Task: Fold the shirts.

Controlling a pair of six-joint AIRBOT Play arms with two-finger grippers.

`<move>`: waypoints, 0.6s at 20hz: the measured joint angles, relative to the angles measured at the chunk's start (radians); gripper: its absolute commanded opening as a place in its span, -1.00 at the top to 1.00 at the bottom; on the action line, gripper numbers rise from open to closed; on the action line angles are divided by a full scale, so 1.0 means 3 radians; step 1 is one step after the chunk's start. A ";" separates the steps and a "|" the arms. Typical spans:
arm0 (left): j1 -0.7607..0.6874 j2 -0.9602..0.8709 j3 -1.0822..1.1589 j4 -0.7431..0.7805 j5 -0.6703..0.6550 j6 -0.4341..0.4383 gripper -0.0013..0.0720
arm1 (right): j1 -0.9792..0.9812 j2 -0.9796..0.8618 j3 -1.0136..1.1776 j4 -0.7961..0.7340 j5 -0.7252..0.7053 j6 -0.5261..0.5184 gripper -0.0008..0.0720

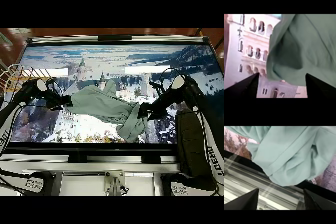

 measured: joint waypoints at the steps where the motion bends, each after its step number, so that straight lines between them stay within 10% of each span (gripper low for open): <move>1: 0.0005 -0.0042 -0.0003 -0.0032 0.0052 0.0014 -0.64 | 0.0006 -0.0013 -0.0003 0.0006 -0.0025 0.0024 -0.87; 3: 0.0017 -0.0098 -0.0001 -0.0076 0.0158 0.0033 -0.06 | 0.0011 -0.0048 -0.0008 0.0010 -0.0066 0.0056 -0.87; 6: 0.0017 -0.0136 -0.0001 -0.0126 0.0276 0.0046 -0.05 | 0.0022 -0.0154 -0.0010 0.0093 -0.0153 0.0097 -0.87; 11: 0.0017 -0.0159 -0.0001 -0.0156 0.0397 0.0056 0.87 | 0.0195 -0.0378 -0.0013 0.0238 -0.0347 0.0111 -0.87; 12: 0.0015 -0.0163 0.0000 -0.0159 0.0403 0.0057 0.87 | 0.0244 -0.0412 -0.0013 0.0245 -0.0383 0.0113 -0.49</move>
